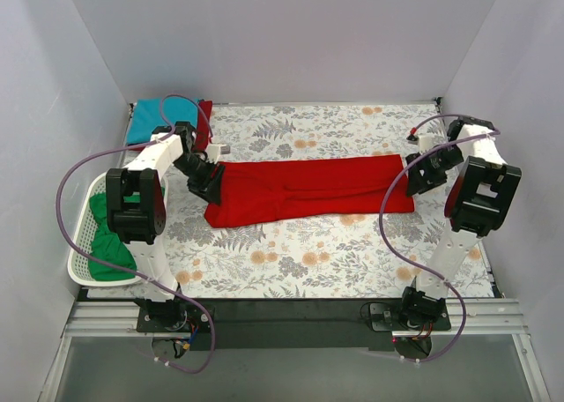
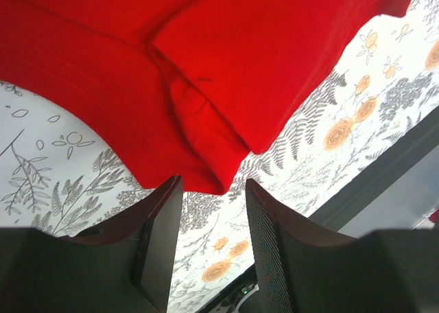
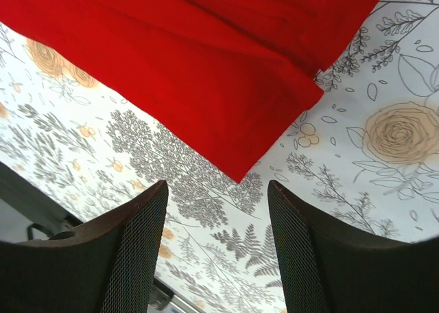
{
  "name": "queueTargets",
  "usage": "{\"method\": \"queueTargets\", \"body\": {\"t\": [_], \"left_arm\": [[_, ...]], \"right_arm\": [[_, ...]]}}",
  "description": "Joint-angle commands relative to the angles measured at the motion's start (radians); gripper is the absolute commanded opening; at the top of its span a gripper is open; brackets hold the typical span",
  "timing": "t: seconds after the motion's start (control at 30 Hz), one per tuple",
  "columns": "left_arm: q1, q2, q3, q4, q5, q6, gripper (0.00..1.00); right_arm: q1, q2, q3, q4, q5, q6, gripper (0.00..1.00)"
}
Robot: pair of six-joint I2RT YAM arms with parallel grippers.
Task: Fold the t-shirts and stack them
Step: Fold the tshirt
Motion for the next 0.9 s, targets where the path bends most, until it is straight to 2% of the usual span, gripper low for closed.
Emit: {"method": "queueTargets", "body": {"t": [0.0,0.27,0.4,0.67,0.87], "left_arm": [[0.011,-0.034,-0.011,0.044,0.059,-0.056,0.41],[0.011,-0.021,-0.036,0.062,0.067,-0.082,0.42],[0.011,-0.021,-0.056,0.074,0.064,-0.085,0.42],[0.011,-0.003,-0.074,0.09,0.073,-0.08,0.43],[0.011,0.002,-0.082,0.076,0.099,-0.056,0.41]], "right_arm": [[-0.013,0.045,0.037,-0.007,-0.07,0.098,0.66],[-0.013,0.089,0.014,0.054,-0.051,0.138,0.66],[-0.013,0.094,0.005,0.056,-0.081,0.143,0.57],[-0.014,0.097,-0.026,0.054,-0.062,0.141,0.49],[-0.017,0.086,-0.047,0.054,-0.059,0.14,0.31]]}}
